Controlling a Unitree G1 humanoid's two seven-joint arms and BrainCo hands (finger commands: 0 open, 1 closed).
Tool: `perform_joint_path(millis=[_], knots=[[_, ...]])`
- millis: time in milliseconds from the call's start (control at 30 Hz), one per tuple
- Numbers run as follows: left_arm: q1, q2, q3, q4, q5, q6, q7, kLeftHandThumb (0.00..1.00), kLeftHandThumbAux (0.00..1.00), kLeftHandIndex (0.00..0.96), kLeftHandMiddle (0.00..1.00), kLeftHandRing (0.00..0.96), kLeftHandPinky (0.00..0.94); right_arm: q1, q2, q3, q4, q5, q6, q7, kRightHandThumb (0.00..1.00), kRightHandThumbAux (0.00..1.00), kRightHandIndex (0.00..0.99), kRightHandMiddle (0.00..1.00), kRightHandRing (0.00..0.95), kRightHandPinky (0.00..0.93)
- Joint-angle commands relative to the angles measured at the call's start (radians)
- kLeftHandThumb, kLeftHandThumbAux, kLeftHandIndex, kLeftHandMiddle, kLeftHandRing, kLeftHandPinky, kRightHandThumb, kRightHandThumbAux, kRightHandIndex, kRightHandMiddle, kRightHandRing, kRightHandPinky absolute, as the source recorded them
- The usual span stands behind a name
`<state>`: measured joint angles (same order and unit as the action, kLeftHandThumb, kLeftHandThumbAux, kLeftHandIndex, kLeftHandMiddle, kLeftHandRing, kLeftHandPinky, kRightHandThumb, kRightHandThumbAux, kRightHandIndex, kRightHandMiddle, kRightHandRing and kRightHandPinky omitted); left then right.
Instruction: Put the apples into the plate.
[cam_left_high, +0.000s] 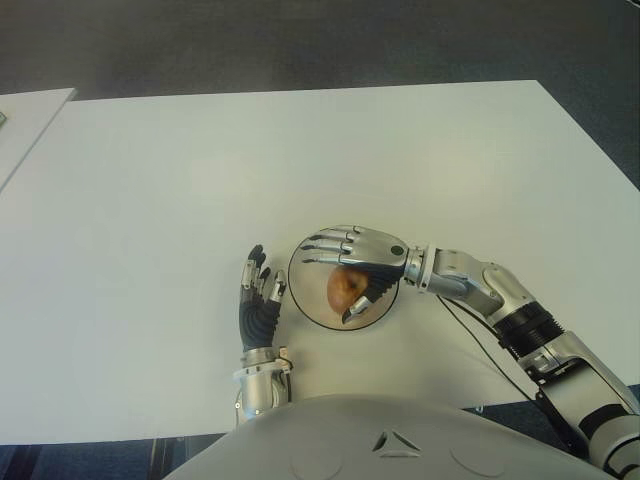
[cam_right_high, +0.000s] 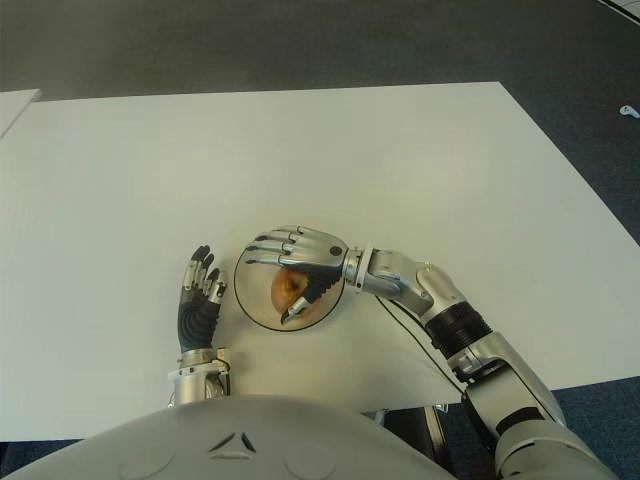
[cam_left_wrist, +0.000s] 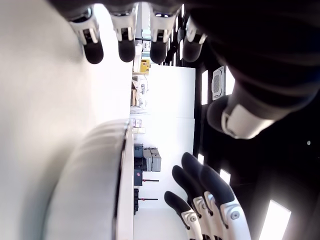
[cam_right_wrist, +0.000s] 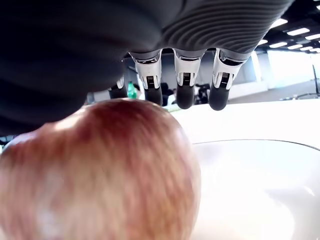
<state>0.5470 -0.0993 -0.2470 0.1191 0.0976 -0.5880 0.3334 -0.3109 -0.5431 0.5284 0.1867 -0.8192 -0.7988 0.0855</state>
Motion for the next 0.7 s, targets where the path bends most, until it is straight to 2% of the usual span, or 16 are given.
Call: perform_joint_path(millis=[33, 133, 233, 333, 433, 533, 633, 700], knots=[[0.008, -0.073, -0.011, 0.023, -0.002, 0.044, 0.012, 0.041, 0.564, 0.000, 0.000, 0.000, 0.000, -0.023, 0.002, -0.020, 0.017, 0.015, 0.014, 0.007, 0.086, 0.291, 0.000, 0.000, 0.000, 0.000], [0.010, -0.074, -0.012, 0.021, 0.002, 0.043, 0.015, 0.049, 0.549, 0.000, 0.000, 0.000, 0.000, -0.035, 0.003, -0.030, 0.030, 0.039, 0.016, 0.021, 0.082, 0.295, 0.000, 0.000, 0.000, 0.000], [0.008, -0.073, -0.013, 0.024, 0.006, 0.035, 0.016, 0.051, 0.529, 0.000, 0.000, 0.000, 0.000, -0.056, 0.007, -0.042, 0.066, 0.116, 0.033, 0.077, 0.080, 0.297, 0.000, 0.000, 0.000, 0.000], [0.011, -0.073, -0.013, 0.024, 0.008, 0.031, 0.017, 0.050, 0.508, 0.000, 0.000, 0.000, 0.002, -0.063, 0.016, -0.073, 0.112, 0.246, 0.087, 0.160, 0.087, 0.286, 0.000, 0.000, 0.000, 0.000], [0.016, -0.074, -0.013, 0.022, 0.010, 0.029, 0.020, 0.048, 0.505, 0.000, 0.000, 0.000, 0.008, -0.073, 0.022, -0.106, 0.164, 0.318, 0.106, 0.181, 0.096, 0.275, 0.000, 0.000, 0.000, 0.000], [0.018, -0.075, -0.012, 0.023, 0.013, 0.016, 0.024, 0.049, 0.511, 0.000, 0.000, 0.000, 0.010, -0.075, 0.040, -0.151, 0.207, 0.437, 0.141, 0.225, 0.107, 0.270, 0.000, 0.000, 0.000, 0.000], [0.022, -0.072, -0.012, 0.026, 0.014, -0.004, 0.026, 0.051, 0.519, 0.000, 0.000, 0.000, 0.008, -0.043, 0.068, -0.194, 0.199, 0.550, 0.201, 0.264, 0.113, 0.267, 0.000, 0.000, 0.000, 0.000], [0.014, -0.067, -0.006, 0.037, 0.014, -0.022, 0.027, 0.049, 0.525, 0.000, 0.000, 0.000, 0.007, -0.005, 0.085, -0.244, 0.210, 0.657, 0.247, 0.293, 0.114, 0.260, 0.000, 0.000, 0.000, 0.002]])
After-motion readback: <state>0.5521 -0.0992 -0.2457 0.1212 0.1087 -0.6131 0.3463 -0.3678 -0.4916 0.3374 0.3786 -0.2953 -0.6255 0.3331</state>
